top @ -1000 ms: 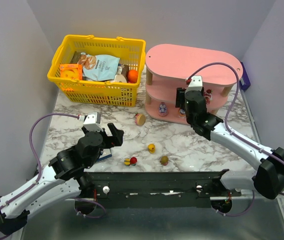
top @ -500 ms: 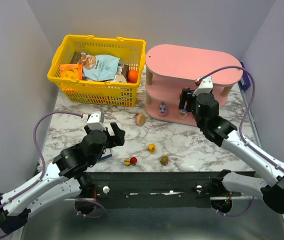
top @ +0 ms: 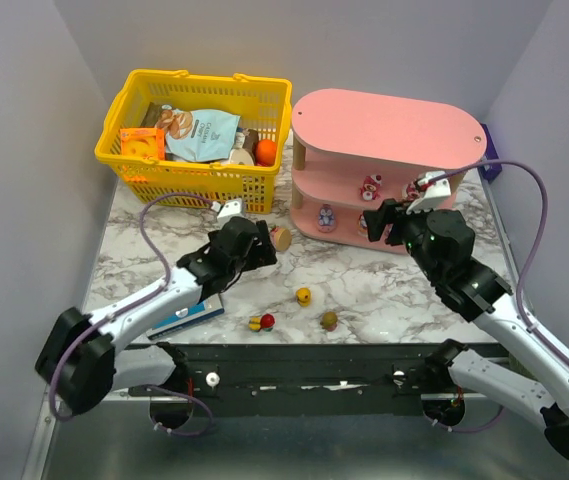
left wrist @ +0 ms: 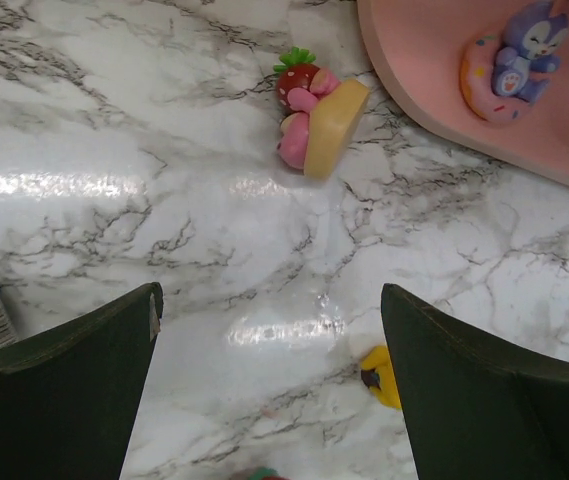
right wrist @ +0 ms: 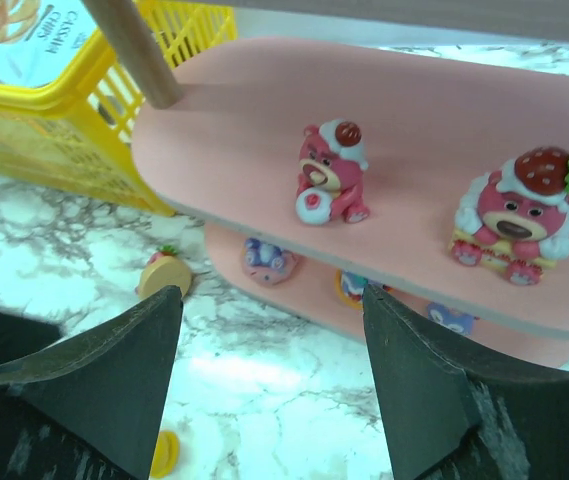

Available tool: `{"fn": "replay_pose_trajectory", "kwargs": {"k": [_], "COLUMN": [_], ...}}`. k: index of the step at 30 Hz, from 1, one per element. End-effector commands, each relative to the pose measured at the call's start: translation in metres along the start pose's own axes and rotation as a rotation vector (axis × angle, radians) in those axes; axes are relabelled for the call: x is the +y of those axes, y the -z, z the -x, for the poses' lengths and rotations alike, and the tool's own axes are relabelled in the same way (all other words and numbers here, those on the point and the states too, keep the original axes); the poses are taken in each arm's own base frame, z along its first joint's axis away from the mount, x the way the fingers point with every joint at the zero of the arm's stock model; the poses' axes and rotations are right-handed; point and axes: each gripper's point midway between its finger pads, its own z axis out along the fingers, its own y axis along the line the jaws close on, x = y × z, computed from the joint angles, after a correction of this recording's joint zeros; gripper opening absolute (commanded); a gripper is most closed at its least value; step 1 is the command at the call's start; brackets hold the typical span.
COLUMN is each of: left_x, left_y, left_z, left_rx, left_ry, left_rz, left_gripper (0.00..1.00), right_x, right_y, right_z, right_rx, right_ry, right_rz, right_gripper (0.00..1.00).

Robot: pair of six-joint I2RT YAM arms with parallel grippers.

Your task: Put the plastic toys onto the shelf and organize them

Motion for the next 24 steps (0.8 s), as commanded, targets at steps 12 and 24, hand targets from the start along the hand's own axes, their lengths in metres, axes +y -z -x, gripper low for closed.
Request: {"fn": "replay_pose_trajectory", "kwargs": {"k": [12, 24], "left_x": [-0.031, -0.009], "left_y": [-0.138, -0.143], "left_z": [0.007, -0.015], "left_rx": [0.014, 0.067], "left_ry": [-0.168, -0.227], "left_rz": [0.072, 0.126], "left_gripper": [0.91, 0.36], "right_x": [-0.005, -0.005], "right_y": [0.054, 0.055], "right_z": [-0.009, -0.019], "right_rx": [0.009, 0.035], "right_ry": [-0.013, -0.030], "right_rz": [0.095, 0.100], "right_gripper": [0.81, 0.81]}}
